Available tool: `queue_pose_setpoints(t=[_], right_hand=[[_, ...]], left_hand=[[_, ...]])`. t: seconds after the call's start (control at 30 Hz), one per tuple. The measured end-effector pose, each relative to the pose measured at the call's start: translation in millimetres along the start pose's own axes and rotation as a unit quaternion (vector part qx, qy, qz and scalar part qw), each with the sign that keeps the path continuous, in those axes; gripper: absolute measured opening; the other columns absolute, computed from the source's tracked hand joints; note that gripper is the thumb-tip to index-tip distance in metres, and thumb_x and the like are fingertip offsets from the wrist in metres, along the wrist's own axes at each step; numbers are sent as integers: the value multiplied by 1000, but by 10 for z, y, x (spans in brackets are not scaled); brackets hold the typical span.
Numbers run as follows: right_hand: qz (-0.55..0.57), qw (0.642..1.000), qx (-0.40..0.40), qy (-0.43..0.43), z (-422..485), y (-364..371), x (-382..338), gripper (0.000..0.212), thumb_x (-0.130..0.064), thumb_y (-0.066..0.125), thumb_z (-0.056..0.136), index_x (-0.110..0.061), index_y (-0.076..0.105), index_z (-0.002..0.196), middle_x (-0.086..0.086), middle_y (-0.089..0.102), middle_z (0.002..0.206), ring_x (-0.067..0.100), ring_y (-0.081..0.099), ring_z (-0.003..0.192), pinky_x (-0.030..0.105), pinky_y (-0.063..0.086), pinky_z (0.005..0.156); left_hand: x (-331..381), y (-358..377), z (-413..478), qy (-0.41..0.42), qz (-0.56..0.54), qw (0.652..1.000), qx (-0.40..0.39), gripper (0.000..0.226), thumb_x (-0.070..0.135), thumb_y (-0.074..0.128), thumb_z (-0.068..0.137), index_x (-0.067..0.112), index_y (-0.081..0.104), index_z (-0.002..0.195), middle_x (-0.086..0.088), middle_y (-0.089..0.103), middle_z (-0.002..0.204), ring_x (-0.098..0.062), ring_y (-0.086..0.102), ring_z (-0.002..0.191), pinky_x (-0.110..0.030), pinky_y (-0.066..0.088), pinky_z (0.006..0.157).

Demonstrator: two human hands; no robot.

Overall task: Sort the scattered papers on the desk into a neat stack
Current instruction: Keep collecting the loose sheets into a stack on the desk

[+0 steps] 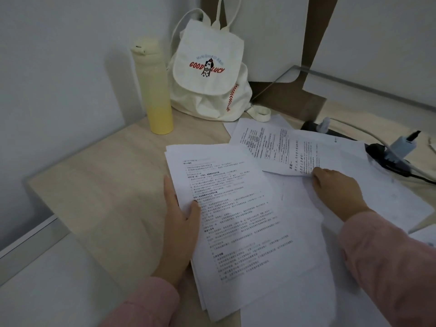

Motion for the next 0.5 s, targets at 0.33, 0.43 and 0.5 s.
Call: queue_pose_setpoints(t=[0.33,0.43,0.5], right_hand=[[157,976,148,-6,-593,-814,-457,17,-19,52,91,-6,58,82,4,50,57,29,49,50,27,29,50],[186,977,106,-18,-786,-850,-693,18,-24,49,93,-11,55,82,3,50,57,29,47,51,28,29,48],[195,974,102,-50,-928,-858,-872,18,-25,50,92,-13,54,80,0,47,56,27,44,49,23,21,42]], left_hand=[[29,-18,-9,3,105,994,15,40,11,41,96,18,44,135,11,42,128,0,38,116,-12,31,93],[17,-32,-8,-9,88,996,20,38,16,42,97,19,45,135,11,42,129,-2,38,117,-19,30,96],[26,-25,-23,-15,76,997,17,37,21,41,97,20,45,134,11,43,129,-2,39,117,-19,31,95]])
Point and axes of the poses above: each hand's wrist, its own z-axis towards the middle knuckle, its own y-axis out of the palm, x = y × z, the point moved 6 cm from there along z, towards the middle knuckle
